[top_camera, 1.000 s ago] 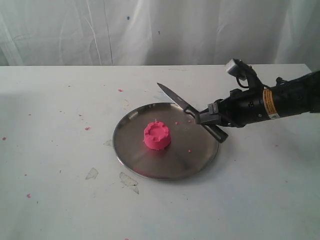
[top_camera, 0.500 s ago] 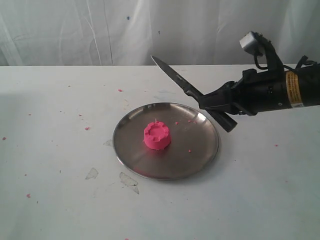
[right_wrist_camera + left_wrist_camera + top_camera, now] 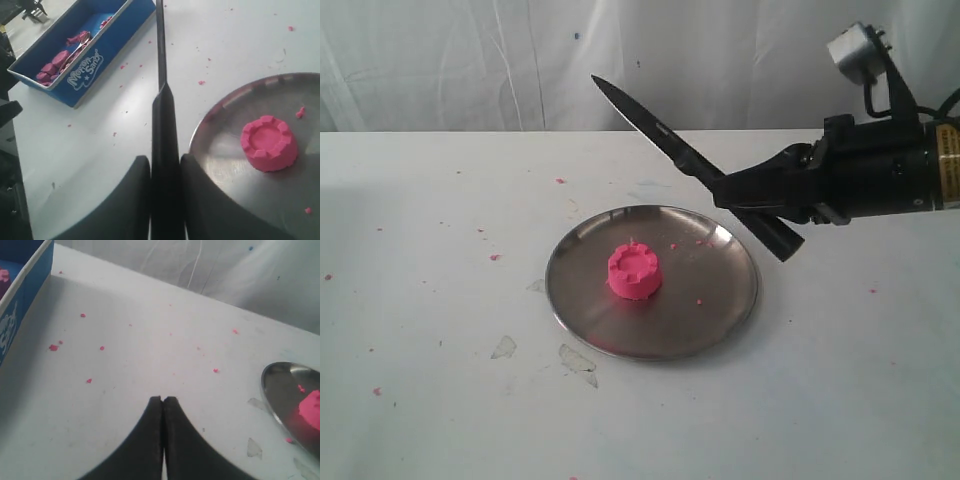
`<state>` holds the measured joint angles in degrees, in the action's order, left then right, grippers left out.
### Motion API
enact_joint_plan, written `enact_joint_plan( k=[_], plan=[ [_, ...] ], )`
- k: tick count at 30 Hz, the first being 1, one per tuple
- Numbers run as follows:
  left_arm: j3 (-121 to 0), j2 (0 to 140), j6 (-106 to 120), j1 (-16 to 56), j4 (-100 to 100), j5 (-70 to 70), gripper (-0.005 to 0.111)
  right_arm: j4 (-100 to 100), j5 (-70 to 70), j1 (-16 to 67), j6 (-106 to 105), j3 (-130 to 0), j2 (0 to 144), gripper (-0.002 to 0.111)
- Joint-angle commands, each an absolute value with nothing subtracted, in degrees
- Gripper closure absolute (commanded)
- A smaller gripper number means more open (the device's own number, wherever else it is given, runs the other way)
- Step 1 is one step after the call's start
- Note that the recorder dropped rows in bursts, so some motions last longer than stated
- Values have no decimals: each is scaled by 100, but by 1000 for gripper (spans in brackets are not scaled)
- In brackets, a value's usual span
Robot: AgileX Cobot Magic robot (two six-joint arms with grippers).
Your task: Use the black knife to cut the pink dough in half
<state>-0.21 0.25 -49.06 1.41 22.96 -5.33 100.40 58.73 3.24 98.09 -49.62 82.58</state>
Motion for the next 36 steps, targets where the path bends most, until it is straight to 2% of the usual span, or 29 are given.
enact_joint_plan(
  k=[1,5,9,11,17,18,26,30,32,36],
  plan=[
    [0,0,-5012,126,2345,555,107,9995,5075,286,9606,-4535,7950,108],
    [0,26,-6216,126,3140,1994,107,9995,4638,297,9093,-3993,7700,108],
    [-520,1252,-9822,126,7710,2044,107,9995,4618,322,8944,-3855,7455,108],
    [-777,2130,-10199,126,8709,2371,107,9995,4593,450,8866,-3852,7329,108],
    [-1628,4154,-9118,126,8622,3155,107,9995,4692,891,8760,-3852,7262,108],
    [-1916,4739,-8615,126,8287,3424,107,9995,4677,932,8746,-3852,7262,108],
    [-2748,6703,-6396,180,6500,4615,107,9995,4689,933,9104,-3852,7262,108],
    [-3082,7781,-5214,938,6484,4747,107,9995,4701,933,9263,-3876,7262,108],
    [-3491,8375,-4623,1681,6452,4482,107,9995,4714,933,9356,-3876,7262,108],
    [-4146,8880,-4606,2294,6452,4031,107,9995,4655,933,9475,-3876,7273,108]
  ],
)
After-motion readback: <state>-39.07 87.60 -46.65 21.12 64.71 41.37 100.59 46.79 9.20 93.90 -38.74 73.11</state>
